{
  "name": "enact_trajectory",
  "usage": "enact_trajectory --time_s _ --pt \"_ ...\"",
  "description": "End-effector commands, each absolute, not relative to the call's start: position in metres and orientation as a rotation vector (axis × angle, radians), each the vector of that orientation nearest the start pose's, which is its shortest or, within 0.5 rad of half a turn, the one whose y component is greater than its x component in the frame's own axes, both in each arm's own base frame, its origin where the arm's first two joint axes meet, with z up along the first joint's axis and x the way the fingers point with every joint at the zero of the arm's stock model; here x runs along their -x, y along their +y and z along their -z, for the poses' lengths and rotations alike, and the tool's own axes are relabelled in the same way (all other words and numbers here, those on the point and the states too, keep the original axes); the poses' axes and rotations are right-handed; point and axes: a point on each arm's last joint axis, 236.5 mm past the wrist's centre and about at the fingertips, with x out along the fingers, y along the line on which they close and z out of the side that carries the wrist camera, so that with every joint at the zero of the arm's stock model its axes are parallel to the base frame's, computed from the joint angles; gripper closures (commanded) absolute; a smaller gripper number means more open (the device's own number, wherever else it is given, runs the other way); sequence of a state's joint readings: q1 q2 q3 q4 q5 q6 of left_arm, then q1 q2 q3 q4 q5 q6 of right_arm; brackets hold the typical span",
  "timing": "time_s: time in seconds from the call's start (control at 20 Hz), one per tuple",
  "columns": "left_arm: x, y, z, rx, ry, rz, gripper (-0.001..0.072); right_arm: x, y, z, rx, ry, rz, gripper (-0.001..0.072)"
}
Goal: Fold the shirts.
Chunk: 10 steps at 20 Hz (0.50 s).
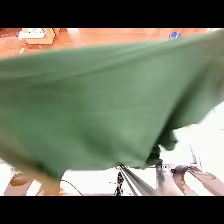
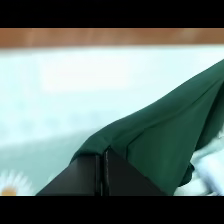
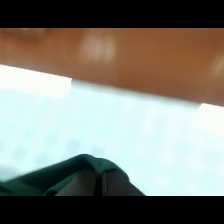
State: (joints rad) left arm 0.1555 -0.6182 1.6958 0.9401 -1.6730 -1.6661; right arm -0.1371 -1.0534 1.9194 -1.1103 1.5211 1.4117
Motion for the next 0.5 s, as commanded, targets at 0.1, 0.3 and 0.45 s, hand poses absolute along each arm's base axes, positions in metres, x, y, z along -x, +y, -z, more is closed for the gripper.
enact_trajectory --time_s 0.1,0.3,0.45 --pt "-0.272 -0.083 -0.214 0.279 0.879 0.389 0.068 -0.441 0.106 -0.205 -0.033 0.941 -0.429 0.0684" --pt "-0.327 -0.056 -0.123 0.201 0.995 0.347 0.068 -0.528 0.126 -0.159 0.085 0.804 -0.368 0.0683" --pt "-0.358 -0.032 -0.085 0.163 1.04 0.272 0.068 -0.573 0.102 -0.153 0.103 0.693 -0.239 0.0684"
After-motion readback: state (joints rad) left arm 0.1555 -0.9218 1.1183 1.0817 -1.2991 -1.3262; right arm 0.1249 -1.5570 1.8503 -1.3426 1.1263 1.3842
